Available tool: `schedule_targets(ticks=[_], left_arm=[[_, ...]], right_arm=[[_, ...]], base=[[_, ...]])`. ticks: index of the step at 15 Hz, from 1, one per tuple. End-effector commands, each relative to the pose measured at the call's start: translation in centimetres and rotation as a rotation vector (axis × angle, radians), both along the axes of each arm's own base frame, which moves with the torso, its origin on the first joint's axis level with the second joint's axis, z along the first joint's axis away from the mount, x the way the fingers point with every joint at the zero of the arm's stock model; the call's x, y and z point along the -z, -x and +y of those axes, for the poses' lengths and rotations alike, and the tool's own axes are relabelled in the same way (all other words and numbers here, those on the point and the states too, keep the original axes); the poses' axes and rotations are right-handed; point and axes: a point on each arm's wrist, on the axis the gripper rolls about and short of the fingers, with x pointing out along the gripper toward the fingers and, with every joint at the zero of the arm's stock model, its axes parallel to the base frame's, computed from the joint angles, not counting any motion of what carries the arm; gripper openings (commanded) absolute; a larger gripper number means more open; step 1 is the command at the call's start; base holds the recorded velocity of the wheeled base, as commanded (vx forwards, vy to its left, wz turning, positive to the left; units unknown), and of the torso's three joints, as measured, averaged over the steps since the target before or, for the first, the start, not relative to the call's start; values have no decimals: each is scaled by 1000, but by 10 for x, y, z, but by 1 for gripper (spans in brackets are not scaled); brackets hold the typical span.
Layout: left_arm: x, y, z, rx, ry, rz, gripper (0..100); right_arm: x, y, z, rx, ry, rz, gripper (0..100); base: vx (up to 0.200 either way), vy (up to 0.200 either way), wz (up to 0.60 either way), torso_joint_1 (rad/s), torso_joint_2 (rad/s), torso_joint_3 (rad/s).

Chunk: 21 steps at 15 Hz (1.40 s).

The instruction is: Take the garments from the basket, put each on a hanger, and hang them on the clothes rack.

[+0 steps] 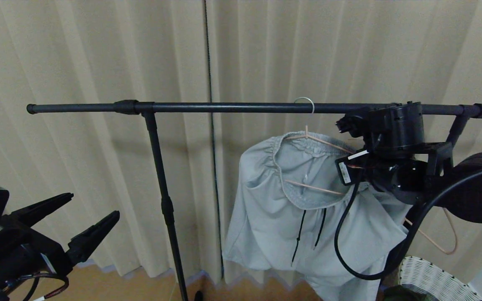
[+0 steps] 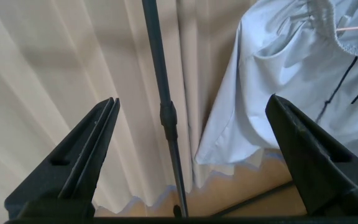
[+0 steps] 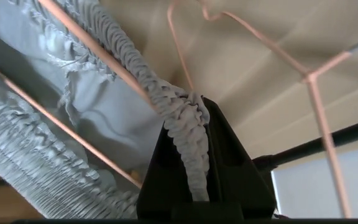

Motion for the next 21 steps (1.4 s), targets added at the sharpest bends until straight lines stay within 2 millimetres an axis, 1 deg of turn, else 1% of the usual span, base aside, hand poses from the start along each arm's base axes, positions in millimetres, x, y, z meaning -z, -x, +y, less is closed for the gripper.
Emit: schedule_targets(ticks=[1,4,8,9,13,14,16,17,21], left_arm=[[0,0,0,0,0,-1,100],[-1,1,0,0,1,-5,100],[-2,0,0,0,1,-10,100],[-2,0,0,0,1,-11,100],[0,0,0,2,0,-2,100],[-1,0,0,0,1,-4,100],[-1,-1,0,0,0,-2,100],[0,-1,0,0,0,2,100],[-1,-1,0,-1,2,-2,100]], right_arm=[[1,3,7,-24,3,3,0],[0,9,22,-78,5,0,0],[-1,11,26,-104,0,0,0],[0,12,26,-108,-1,2,100],[9,18,23,-108,-8,14,100],[9,21,27,-120,-25,4,100],[11,32,37,-207,-97,-5,100],[13,34,37,-263,-136,1,100],[8,32,41,-328,-202,-63,100]], base=[[0,0,0,0,0,0],[0,0,0,0,0,0],[0,0,0,0,0,0],[0,0,0,0,0,0],[0,0,0,0,0,0],[0,0,0,0,0,0],[0,0,0,0,0,0],[0,0,0,0,0,0],[0,0,0,0,0,0]])
